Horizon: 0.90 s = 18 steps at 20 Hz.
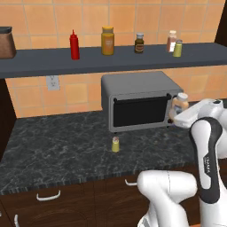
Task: Put the shaker and condiment bottle from the counter next to their counterparts in the cabinet.
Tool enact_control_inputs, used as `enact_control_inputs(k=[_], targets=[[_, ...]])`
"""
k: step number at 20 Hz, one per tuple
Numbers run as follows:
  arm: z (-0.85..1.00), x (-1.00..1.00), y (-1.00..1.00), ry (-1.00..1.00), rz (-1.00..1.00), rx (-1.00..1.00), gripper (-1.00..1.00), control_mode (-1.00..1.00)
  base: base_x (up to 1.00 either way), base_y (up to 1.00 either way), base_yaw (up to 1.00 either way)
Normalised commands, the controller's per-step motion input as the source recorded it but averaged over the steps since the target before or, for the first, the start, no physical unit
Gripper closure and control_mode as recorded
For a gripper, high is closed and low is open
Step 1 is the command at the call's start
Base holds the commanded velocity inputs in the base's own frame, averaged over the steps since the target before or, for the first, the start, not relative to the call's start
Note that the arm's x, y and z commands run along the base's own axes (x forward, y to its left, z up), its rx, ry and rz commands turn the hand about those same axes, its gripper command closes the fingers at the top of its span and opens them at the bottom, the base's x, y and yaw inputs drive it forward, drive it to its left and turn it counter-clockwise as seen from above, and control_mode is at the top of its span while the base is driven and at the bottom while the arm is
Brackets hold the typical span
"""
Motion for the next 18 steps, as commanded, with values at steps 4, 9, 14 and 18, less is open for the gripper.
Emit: enact_control_inputs(k=[4, 9, 14, 18], targets=[[1.0, -0.81, 0.37, -0.07, 0.0, -0.14, 1.0, -1.0, 0.0, 0.0, 0.0], [1.0, -0.7, 0.42, 0.0, 0.0, -0.06, 1.0, -1.0, 0.0, 0.0, 0.0], [1.0, -0.55, 0.53, 0.06, -0.03, -0.03, 1.0, -1.0, 0.0, 0.0, 0.0], [1.0, -0.38, 0.77, 0.01, -0.17, -0.07, 1.0, -1.0, 0.0, 0.0, 0.0]])
